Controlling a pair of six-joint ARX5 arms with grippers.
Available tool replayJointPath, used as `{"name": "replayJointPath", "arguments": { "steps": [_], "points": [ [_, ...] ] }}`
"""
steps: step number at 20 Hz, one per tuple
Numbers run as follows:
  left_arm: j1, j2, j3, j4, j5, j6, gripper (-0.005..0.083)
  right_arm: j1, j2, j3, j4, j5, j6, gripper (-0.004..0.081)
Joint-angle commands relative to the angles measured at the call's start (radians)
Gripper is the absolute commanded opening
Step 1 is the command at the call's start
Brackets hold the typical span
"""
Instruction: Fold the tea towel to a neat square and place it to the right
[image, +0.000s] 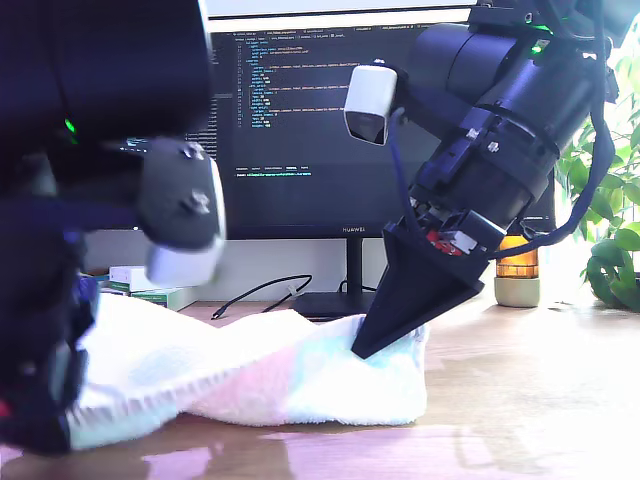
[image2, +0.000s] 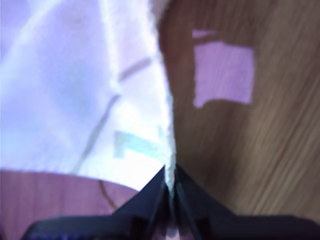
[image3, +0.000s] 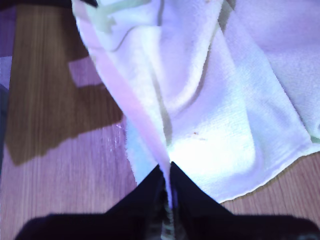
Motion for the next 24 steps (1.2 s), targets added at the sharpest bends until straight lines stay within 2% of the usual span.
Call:
{"name": "replayJointPath", "arguments": {
  "steps": [1,3,6,11,15,21,24],
  "points": [
    [0.013,-0.069,0.037,-0.009,-0.003,0.003,-0.0021,0.003,0.009,-0.001,0.005,-0.010,0.005,-0.0013],
    [0.035,-0.135,0.056,-0.028,-0.003,0.003,-0.0021,0.003,0.008,0.010,-0.016,-0.010,0.006,-0.0013],
    [0.071,-0.221,0.070,-0.036,0.002,0.016,-0.0021,0.005,0.008,0.075,-0.127,-0.008,0.011,-0.0013],
    [0.145,-0.311,0.072,-0.050,0.028,0.109,-0.0021,0.009,0.008,0.265,-0.434,0.009,0.055,-0.0013],
    [0.186,-0.374,0.170,-0.077,0.072,0.180,-0.0021,0.045,0.008,0.413,-0.624,0.148,0.085,-0.0013],
    [0.255,-0.386,0.393,-0.238,0.384,0.179,-0.0021,0.103,0.007,0.630,-0.801,0.352,0.187,-0.0013],
    [0.280,-0.386,0.492,-0.304,0.423,0.180,-0.0021,0.131,0.004,0.764,-0.866,0.484,0.216,-0.0013]
  ]
}}
